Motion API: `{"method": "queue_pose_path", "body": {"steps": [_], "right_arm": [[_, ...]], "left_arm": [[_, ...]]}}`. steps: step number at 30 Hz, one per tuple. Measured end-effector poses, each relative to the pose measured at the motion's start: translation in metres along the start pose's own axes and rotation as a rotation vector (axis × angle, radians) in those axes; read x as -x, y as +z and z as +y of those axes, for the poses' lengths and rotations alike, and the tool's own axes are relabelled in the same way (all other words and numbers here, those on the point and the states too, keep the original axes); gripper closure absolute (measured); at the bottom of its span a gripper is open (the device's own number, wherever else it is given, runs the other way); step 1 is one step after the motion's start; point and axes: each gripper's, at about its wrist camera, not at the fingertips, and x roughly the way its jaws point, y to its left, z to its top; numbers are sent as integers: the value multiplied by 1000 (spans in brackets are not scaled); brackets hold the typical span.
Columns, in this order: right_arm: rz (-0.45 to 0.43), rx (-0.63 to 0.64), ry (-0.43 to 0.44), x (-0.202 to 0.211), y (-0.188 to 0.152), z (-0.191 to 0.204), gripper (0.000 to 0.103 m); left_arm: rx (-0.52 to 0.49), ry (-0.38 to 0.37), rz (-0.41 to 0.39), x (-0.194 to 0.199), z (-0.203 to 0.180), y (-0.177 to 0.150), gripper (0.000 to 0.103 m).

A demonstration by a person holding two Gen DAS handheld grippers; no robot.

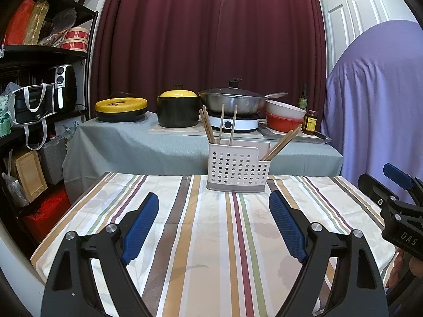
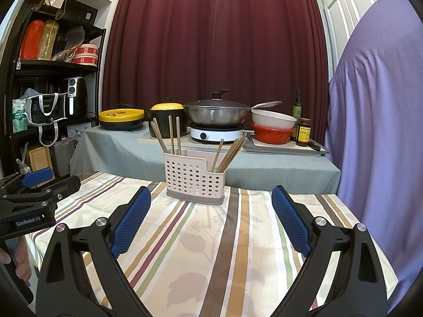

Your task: Organize utensils

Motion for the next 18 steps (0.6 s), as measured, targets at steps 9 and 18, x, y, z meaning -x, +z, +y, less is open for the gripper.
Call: {"method": "queue_pose_path", "body": {"steps": [9, 18], "right_arm": [[0, 2, 1, 1, 2, 0, 12], [3, 7, 3, 2, 2, 3, 12]], "left_arm": [[12, 2, -2, 0, 3, 1, 20], [-4, -10, 8, -5, -1, -3, 17]]}}
